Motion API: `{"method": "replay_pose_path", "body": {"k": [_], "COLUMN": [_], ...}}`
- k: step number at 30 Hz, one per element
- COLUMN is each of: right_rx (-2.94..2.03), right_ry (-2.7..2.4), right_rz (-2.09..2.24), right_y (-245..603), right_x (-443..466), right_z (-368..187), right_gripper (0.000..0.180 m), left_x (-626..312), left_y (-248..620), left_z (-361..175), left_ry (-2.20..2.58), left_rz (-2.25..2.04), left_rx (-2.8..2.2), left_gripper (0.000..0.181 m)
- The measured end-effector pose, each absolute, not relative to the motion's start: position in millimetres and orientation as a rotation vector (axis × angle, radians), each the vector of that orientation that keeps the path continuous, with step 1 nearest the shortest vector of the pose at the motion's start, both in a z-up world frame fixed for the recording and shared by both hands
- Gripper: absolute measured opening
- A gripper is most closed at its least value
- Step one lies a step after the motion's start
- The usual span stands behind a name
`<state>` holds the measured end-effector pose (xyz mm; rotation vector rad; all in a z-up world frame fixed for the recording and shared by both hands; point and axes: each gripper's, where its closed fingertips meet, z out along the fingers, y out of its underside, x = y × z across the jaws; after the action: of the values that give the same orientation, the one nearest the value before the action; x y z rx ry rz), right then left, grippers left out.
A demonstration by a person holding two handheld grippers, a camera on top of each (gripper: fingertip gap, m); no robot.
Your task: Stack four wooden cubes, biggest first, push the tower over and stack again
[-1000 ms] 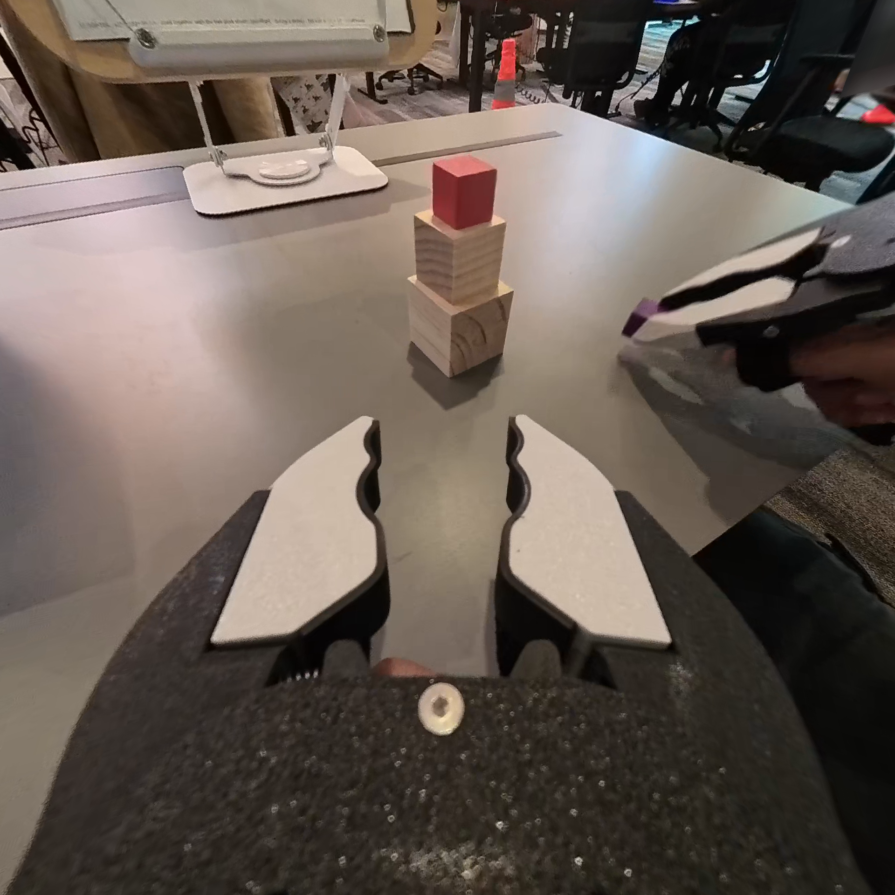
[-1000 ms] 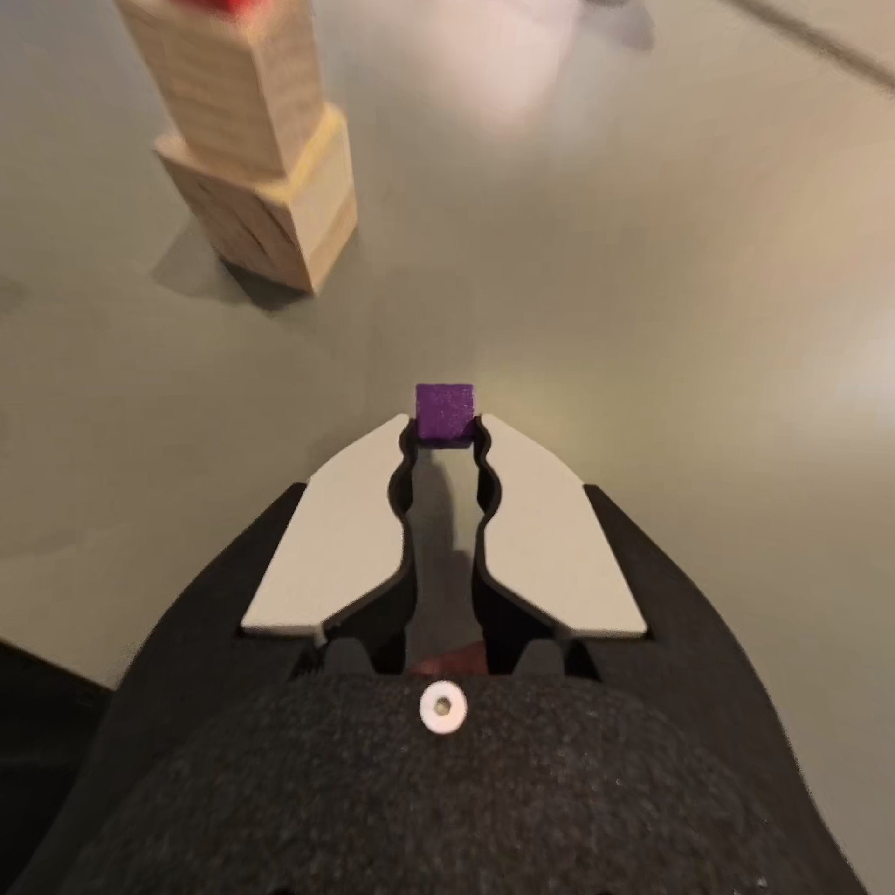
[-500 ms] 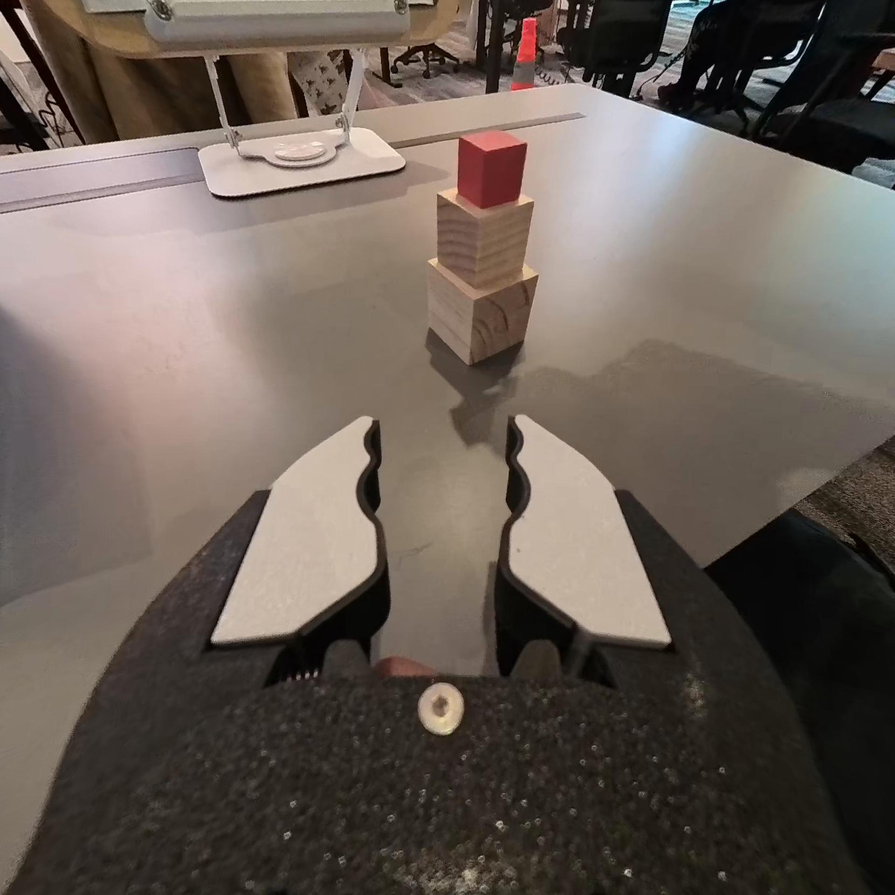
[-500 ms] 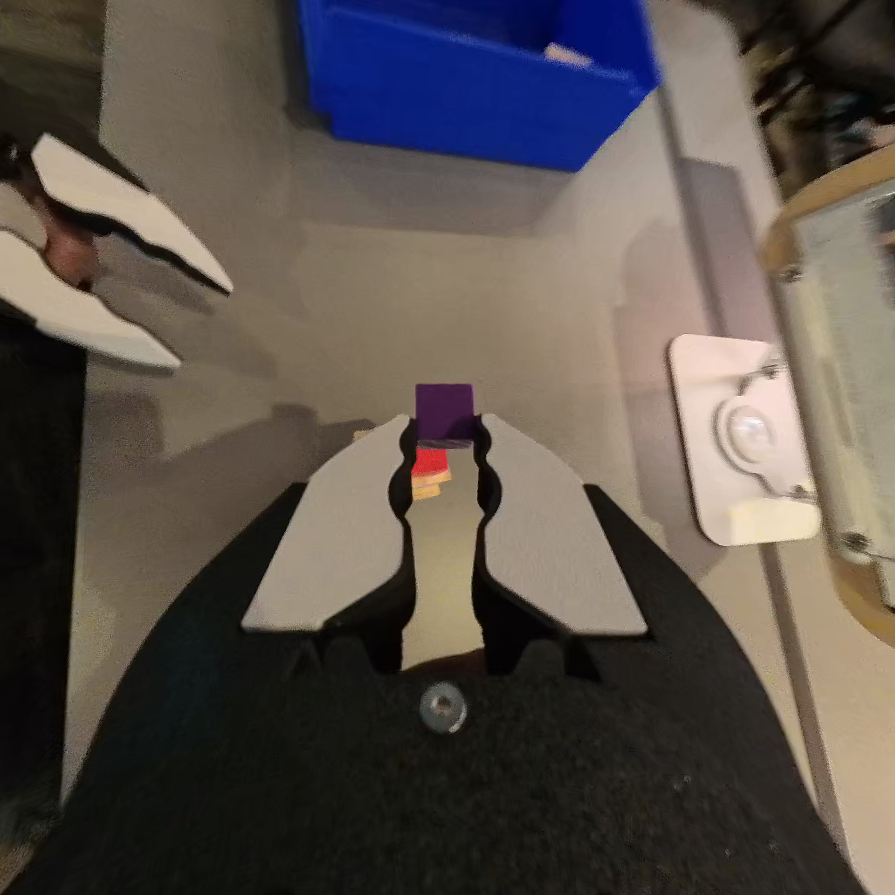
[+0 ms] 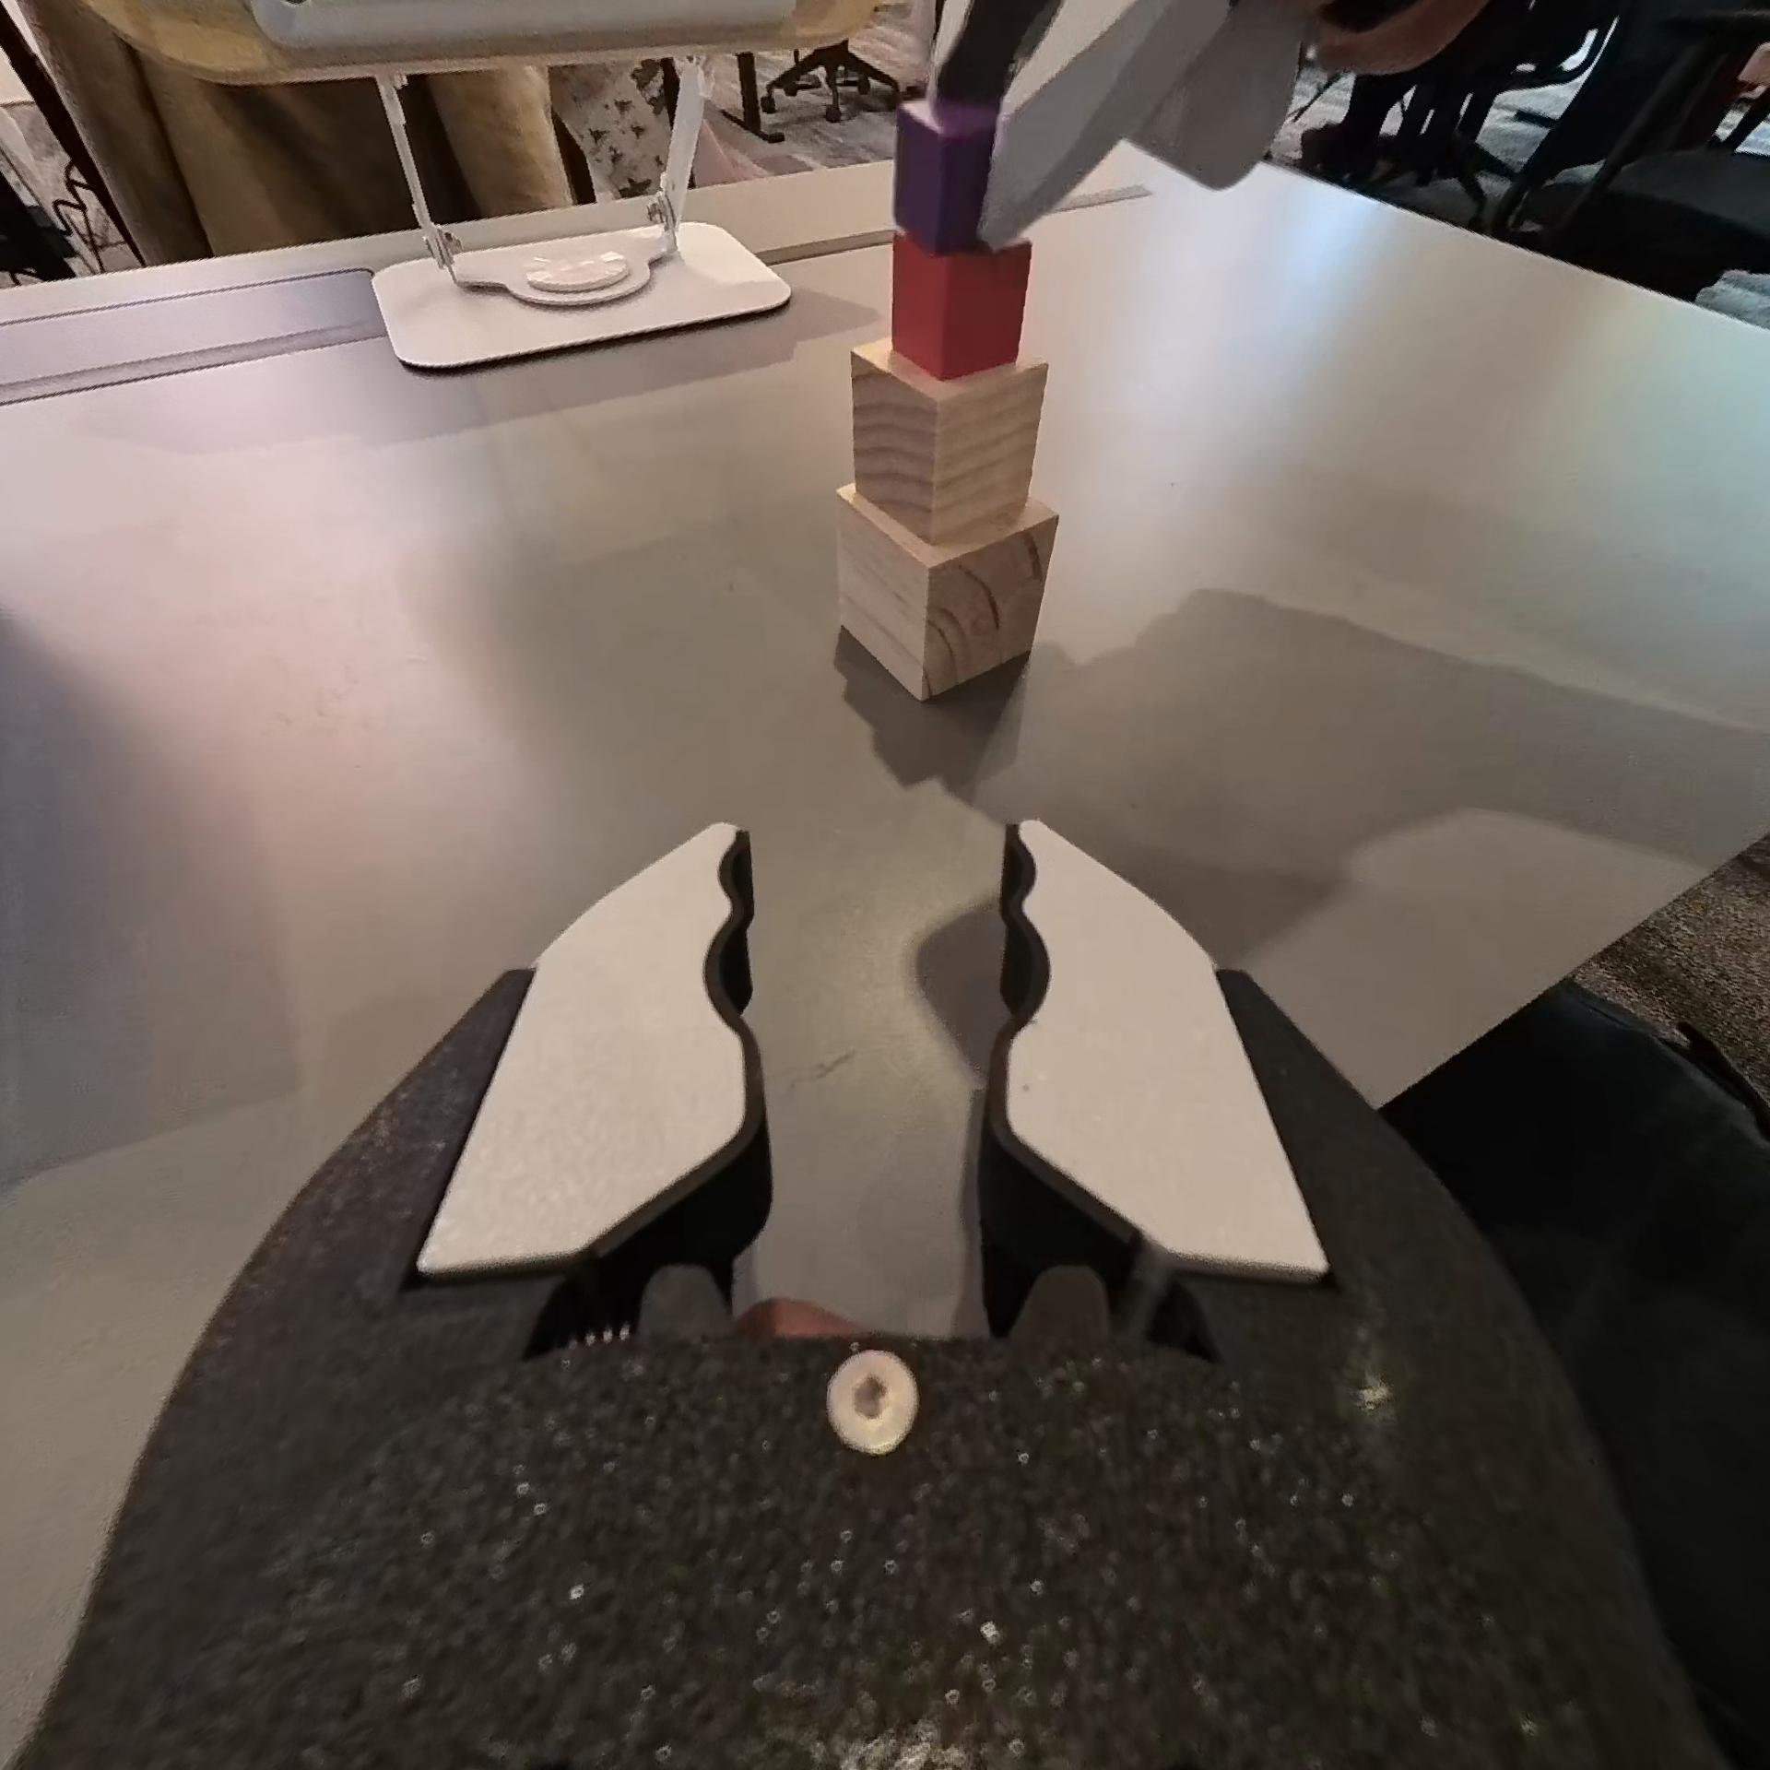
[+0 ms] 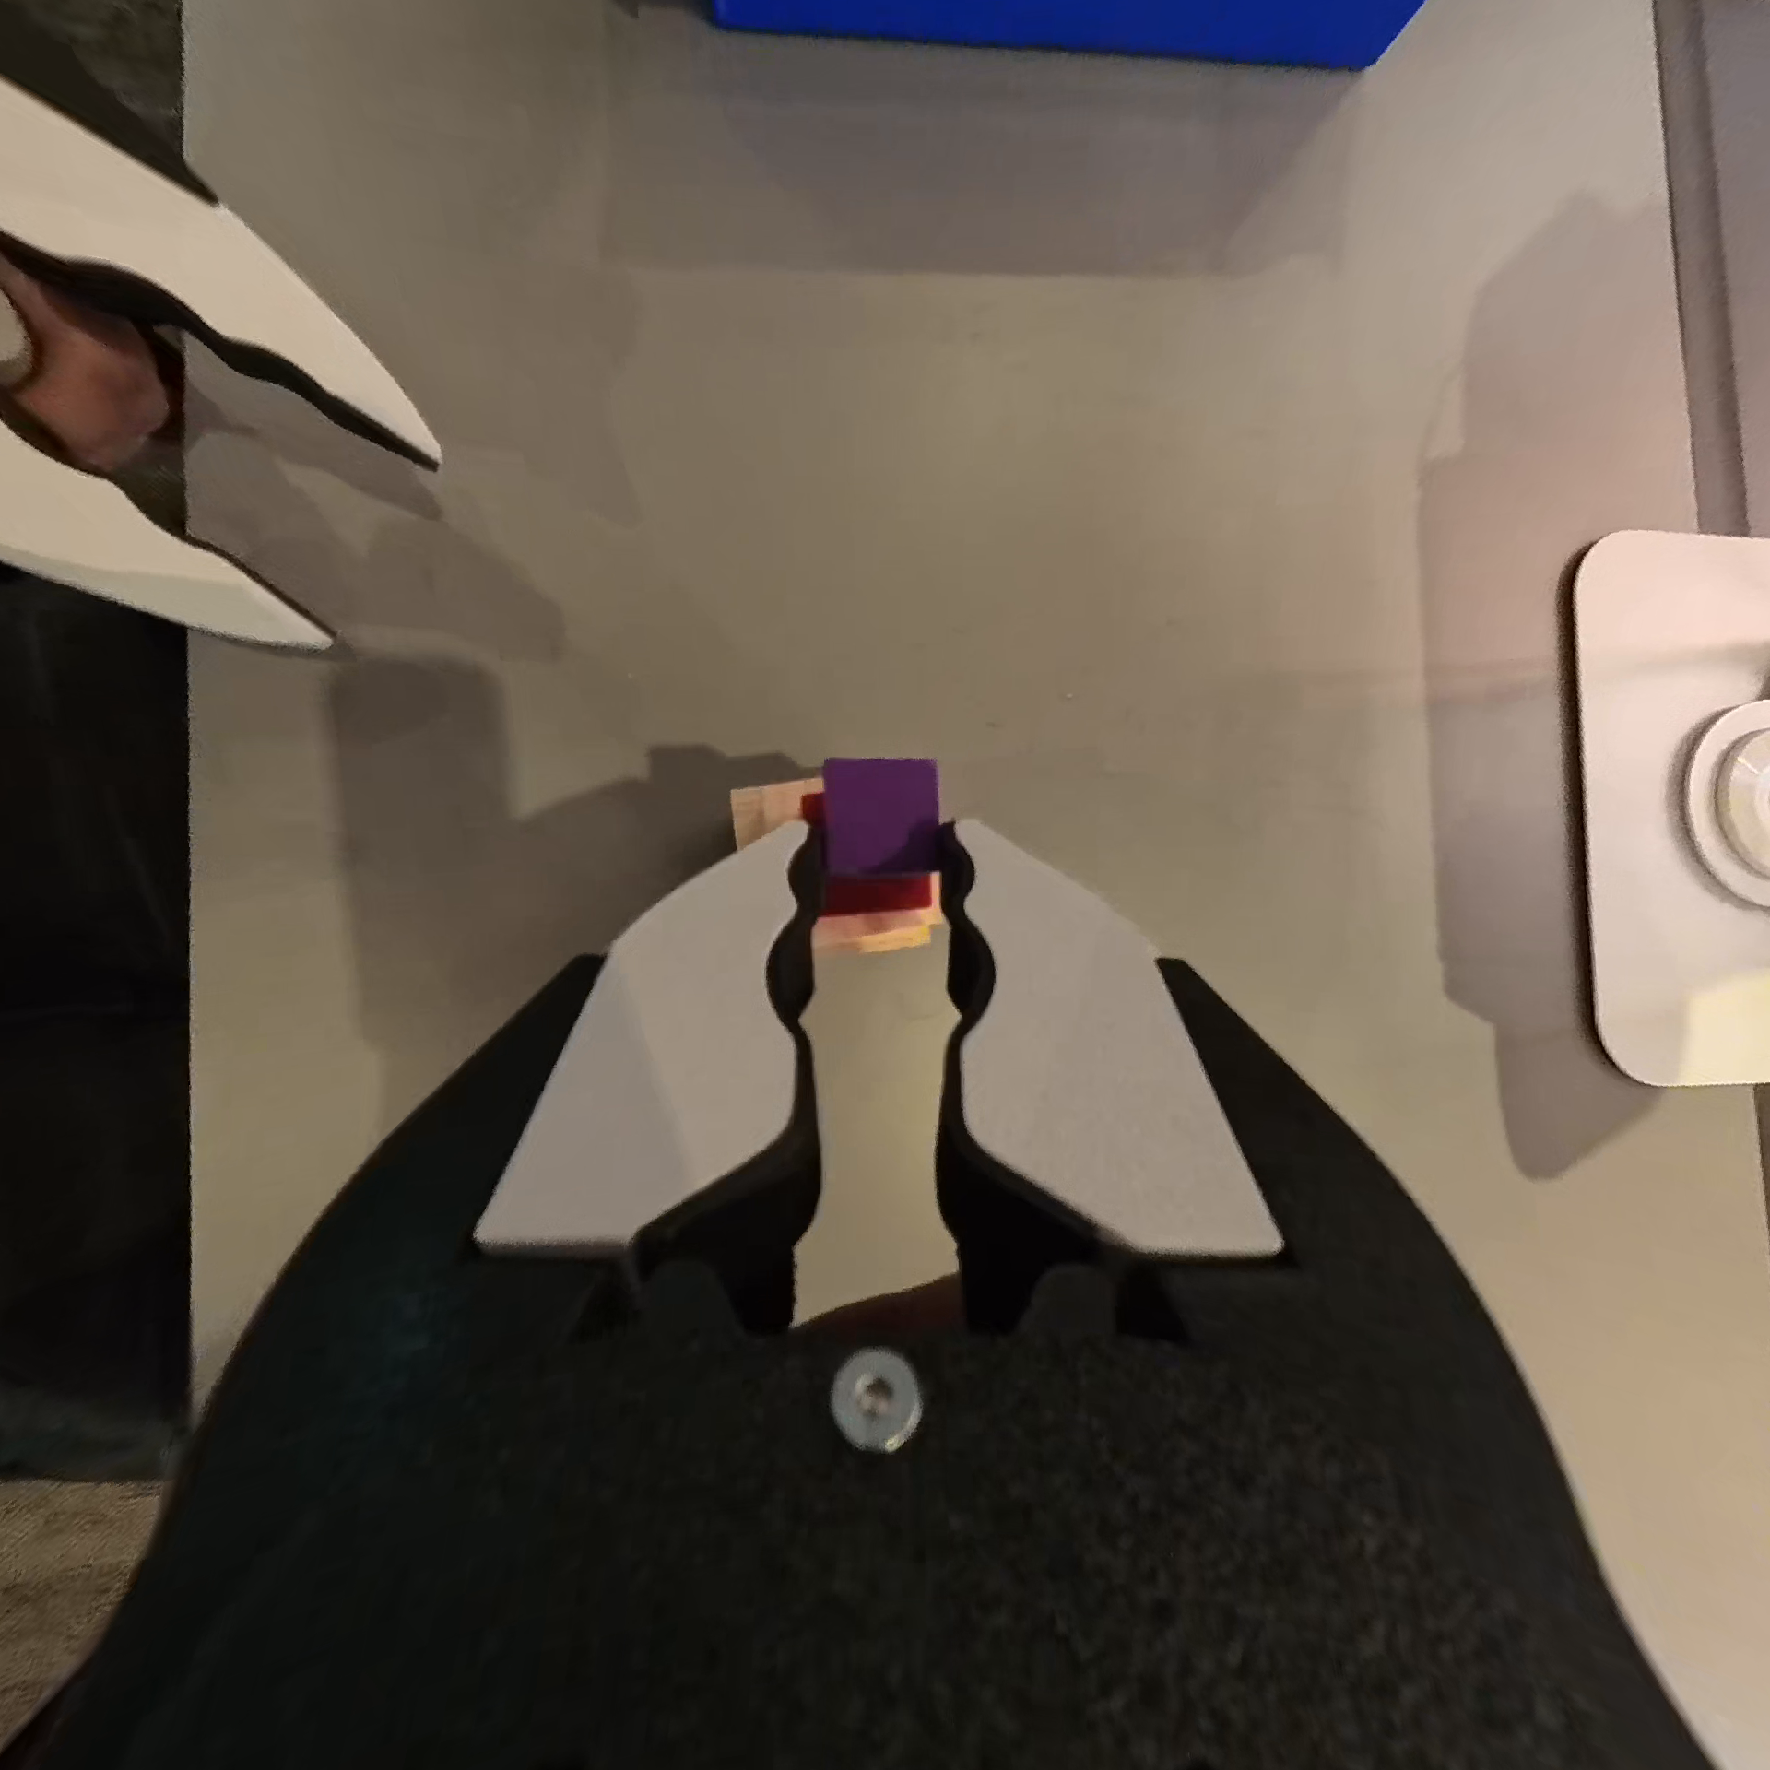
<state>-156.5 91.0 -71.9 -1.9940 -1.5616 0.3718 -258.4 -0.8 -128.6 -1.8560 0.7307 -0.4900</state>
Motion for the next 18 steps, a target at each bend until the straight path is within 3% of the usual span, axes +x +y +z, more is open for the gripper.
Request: {"method": "replay_pose_path", "body": {"k": [4,12,18], "right_rx": [-1.99,-1.762,-1.833], "right_ry": [-1.54,-1.183,-0.851], "right_rz": [0.421,0.248,0.278], "right_y": [87,60,-13], "right_x": [-158,-140,-134], "right_z": [-66,-7,-69], "right_gripper": [0.037,0.029,0.032], "left_x": [-258,-261,-267], "left_y": [-2,1,7], "left_z": [-129,-127,-124], "left_ry": [0.737,0.721,0.677], "left_rz": [-0.485,-0.485,-0.463], "left_rx": [-1.858,-1.85,-1.834], "left_gripper": [0.05,0.05,0.049]}}
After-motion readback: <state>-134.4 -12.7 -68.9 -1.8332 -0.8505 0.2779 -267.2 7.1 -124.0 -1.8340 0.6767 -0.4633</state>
